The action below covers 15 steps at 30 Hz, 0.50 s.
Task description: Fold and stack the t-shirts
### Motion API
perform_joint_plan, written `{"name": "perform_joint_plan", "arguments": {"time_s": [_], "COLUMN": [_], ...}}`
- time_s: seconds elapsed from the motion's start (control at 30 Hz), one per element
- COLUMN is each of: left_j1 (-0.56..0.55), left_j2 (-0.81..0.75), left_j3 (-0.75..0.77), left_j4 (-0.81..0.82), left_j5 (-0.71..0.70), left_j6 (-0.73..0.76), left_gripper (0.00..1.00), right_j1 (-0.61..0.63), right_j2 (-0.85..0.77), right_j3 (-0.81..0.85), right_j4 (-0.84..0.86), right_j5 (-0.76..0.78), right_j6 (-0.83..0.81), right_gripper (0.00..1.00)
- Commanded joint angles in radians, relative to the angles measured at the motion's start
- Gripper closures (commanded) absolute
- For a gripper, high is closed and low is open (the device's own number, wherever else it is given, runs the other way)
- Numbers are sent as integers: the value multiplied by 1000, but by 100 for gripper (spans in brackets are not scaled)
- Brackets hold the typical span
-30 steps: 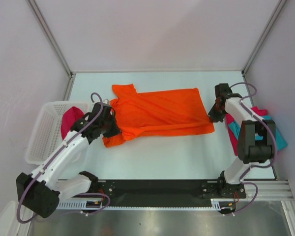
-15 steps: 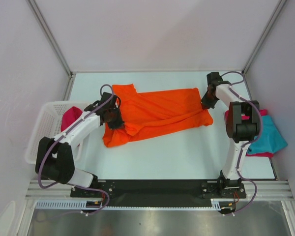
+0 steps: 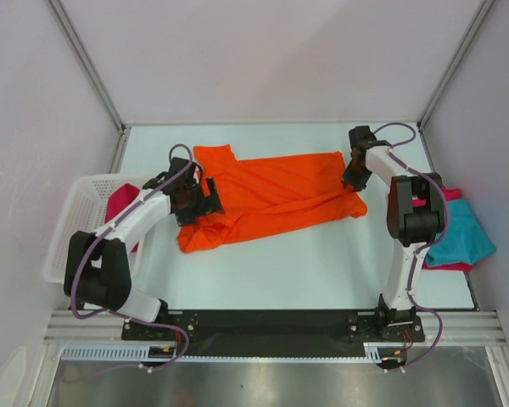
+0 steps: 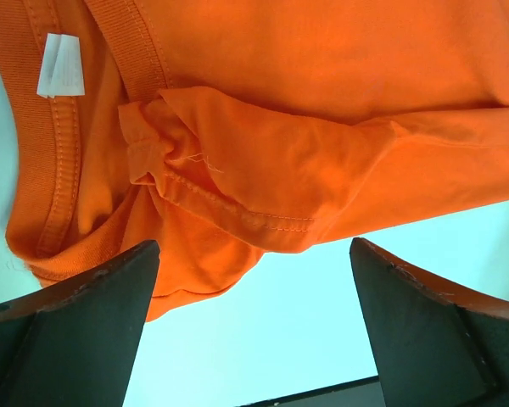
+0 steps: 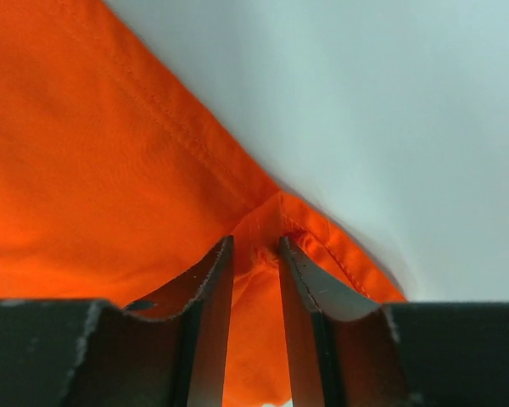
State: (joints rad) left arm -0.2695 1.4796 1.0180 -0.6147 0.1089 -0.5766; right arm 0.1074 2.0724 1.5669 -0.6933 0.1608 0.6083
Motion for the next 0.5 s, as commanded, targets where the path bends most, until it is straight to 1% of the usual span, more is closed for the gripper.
{"name": "perform_joint_plan", "arguments": {"time_s": [0.0,0.17,0.3,0.4,0.47], "left_j1": [7,7,9,4,4], "left_j2": [-44,-110,-211,-263,-271], "left_j3": [21,-51,-163,-215,-231], "left_j4": [6,4,-5,-2,15], "left_j5": [2,0,1,5,11], "left_j6": [11,20,9,-19,-34], "left_gripper": [0,1,0,1,0], "right_j1": [38,86,135,162,172], "right_j2": [-141,-196,-245,-267,-279], "right_j3": [4,10,-39,-80,-99], "right_j4": [1,-26,-26,-37,-34], "right_j5": [111,141,154,140,132], "right_j6": [-28,-36,-44,-38,-33], "right_gripper": [66,66,65,65,65]}}
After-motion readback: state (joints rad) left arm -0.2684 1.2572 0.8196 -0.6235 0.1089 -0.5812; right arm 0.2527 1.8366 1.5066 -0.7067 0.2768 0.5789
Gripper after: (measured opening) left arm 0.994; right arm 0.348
